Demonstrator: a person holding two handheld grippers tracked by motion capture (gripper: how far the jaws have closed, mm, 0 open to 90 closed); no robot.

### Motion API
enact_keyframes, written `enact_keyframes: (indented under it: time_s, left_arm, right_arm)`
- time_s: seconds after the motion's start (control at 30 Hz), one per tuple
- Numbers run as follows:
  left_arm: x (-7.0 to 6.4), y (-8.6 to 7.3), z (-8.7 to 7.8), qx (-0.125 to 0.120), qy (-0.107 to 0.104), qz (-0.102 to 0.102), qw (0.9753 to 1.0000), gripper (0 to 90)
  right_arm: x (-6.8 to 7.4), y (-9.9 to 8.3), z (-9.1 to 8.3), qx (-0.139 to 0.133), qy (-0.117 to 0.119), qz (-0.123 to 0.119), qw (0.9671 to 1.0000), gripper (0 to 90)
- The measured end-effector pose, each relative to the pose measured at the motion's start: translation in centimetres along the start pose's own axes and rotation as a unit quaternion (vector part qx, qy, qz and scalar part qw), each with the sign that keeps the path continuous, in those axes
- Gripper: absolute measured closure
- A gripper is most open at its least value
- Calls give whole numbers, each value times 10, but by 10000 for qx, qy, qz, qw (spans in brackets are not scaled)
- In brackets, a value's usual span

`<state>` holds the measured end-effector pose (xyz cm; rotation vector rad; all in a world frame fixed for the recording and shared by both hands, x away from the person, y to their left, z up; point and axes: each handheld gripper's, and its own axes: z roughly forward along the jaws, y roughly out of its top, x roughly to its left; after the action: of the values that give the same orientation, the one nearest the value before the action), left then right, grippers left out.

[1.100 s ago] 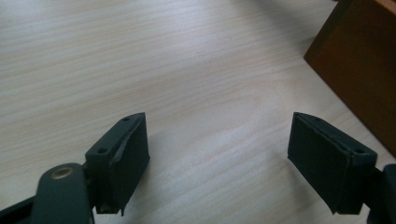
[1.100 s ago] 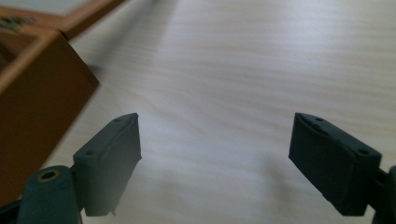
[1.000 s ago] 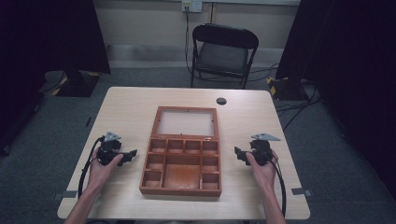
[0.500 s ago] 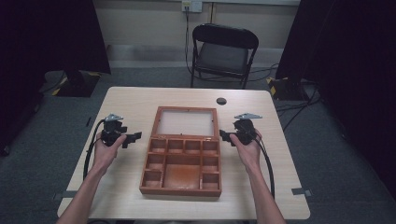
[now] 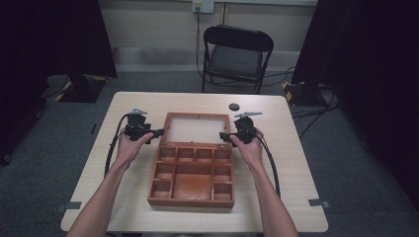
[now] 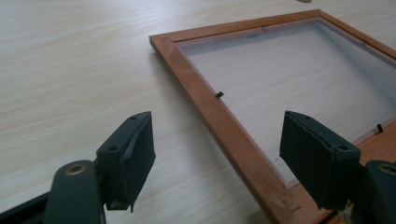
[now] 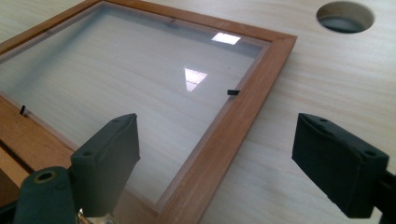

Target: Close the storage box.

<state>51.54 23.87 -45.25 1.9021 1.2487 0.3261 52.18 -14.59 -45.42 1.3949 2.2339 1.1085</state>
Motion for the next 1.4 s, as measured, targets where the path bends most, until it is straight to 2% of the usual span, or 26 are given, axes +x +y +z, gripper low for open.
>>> enact_keyframes:
  time_s: [0.2,0.27,0.4,0.47,0.57,0.6,0.7,0.73,0.8,0.87,0.97,1.07,1.17,1.33,1.4]
  left_arm:
    - [-8,-4,19,251,-144,-6,9996,285]
    - [-8,-5,23,259,-167,-19,9995,290]
    - [-6,-6,23,236,-267,-112,9993,290]
    - [-5,-6,23,260,-341,-138,9990,290]
    - [-4,-6,23,301,-356,-164,9988,284]
    - [-4,-6,23,311,-368,-177,9987,284]
    - [-4,-7,25,353,-535,-312,9975,282]
    - [-3,-8,25,335,-548,-302,9975,280]
    - [-2,-9,26,307,-633,-335,9970,279]
    - [-2,-10,28,303,-834,-351,9954,268]
    - [0,-11,30,331,-882,-454,9945,243]
    - [2,-11,31,338,-952,-492,9937,243]
    - [1,-11,31,339,-939,-483,9938,243]
    - [2,-11,32,356,-927,-502,9938,230]
    - [-1,-10,31,350,-874,-482,9944,227]
  right_arm:
    - [-3,-3,13,129,130,172,9997,144]
    - [-3,-3,14,156,159,171,9996,144]
    - [-5,-6,18,194,277,370,9987,139]
    - [-7,-7,20,218,379,624,9971,138]
    - [-10,-10,22,216,579,832,9946,137]
    - [-11,-11,24,226,676,961,9928,136]
    - [-13,-12,28,221,852,1111,9899,136]
    - [-14,-13,29,228,906,1158,9889,136]
    - [-13,-13,31,250,1014,1187,9874,138]
    - [-12,-12,33,287,1138,1207,9857,139]
    - [-12,-13,37,272,1319,1316,9821,150]
    - [-9,-11,39,295,1288,1278,9829,134]
    - [-12,-10,39,331,1326,1265,9825,154]
    - [-17,-14,40,139,1428,1436,9792,209]
    - [-17,-13,41,112,1407,1429,9796,202]
